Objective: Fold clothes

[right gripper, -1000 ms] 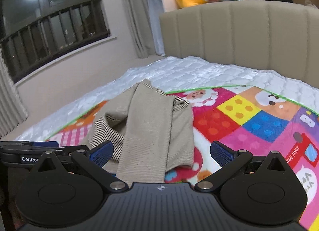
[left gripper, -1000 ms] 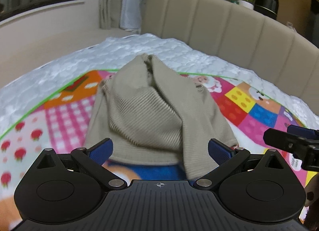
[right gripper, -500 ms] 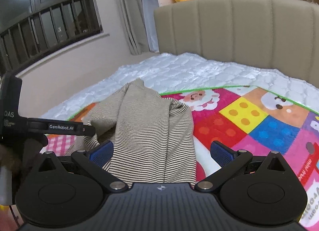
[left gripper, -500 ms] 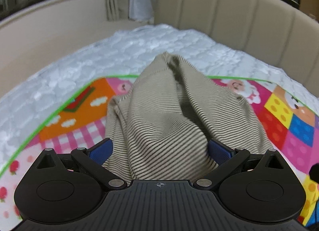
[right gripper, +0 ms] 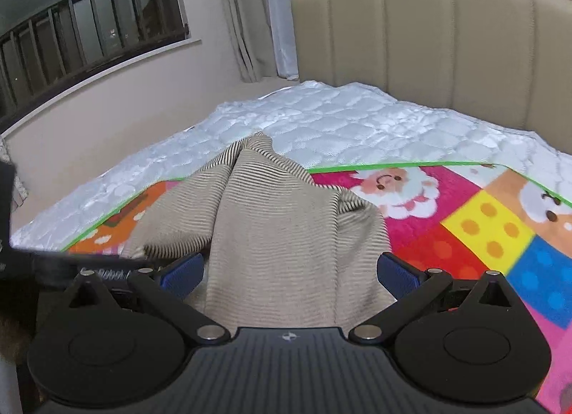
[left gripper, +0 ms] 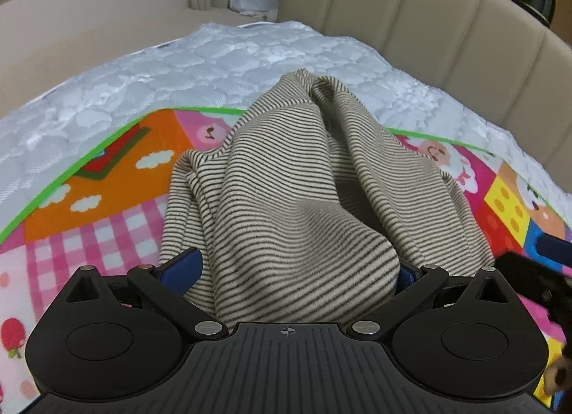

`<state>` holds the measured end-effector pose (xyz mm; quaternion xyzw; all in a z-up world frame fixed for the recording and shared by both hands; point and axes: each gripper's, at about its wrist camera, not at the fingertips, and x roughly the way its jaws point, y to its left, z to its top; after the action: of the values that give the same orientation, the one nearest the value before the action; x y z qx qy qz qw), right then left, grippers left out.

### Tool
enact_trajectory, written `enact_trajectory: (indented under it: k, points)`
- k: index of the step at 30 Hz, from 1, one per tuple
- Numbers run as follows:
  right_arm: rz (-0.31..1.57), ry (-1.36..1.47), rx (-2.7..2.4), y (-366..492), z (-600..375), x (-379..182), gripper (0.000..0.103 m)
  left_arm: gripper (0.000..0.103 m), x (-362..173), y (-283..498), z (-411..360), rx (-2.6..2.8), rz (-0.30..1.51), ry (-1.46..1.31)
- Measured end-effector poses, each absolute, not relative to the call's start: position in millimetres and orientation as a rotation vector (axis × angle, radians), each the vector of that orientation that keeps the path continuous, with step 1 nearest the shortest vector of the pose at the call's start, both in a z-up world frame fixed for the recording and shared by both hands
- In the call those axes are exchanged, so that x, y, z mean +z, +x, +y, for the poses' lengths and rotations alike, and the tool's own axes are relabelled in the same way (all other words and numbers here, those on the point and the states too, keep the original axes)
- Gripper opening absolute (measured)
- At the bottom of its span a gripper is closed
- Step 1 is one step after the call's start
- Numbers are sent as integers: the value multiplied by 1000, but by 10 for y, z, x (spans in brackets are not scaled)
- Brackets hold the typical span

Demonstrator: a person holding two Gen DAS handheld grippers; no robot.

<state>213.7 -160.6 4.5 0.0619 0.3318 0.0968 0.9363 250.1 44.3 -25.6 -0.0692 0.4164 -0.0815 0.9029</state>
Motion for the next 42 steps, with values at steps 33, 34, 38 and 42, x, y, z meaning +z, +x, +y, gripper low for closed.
enact_trajectory:
  k: [33, 34, 38, 42]
  points:
    - [699, -249, 237, 3279, -524, -171, 46, 12, 91, 3081, 1845, 181, 514, -370]
    - [734, -298, 243, 3326, -498, -240, 27, 12, 88, 3078, 1872, 183, 512, -368]
    - [663, -586, 218, 3317, -656, -247, 7, 12, 73, 3065, 2059, 218, 520, -418]
    - [547, -789, 51, 3606, -966, -232, 5, 12, 28, 3139, 2095, 243, 519, -438]
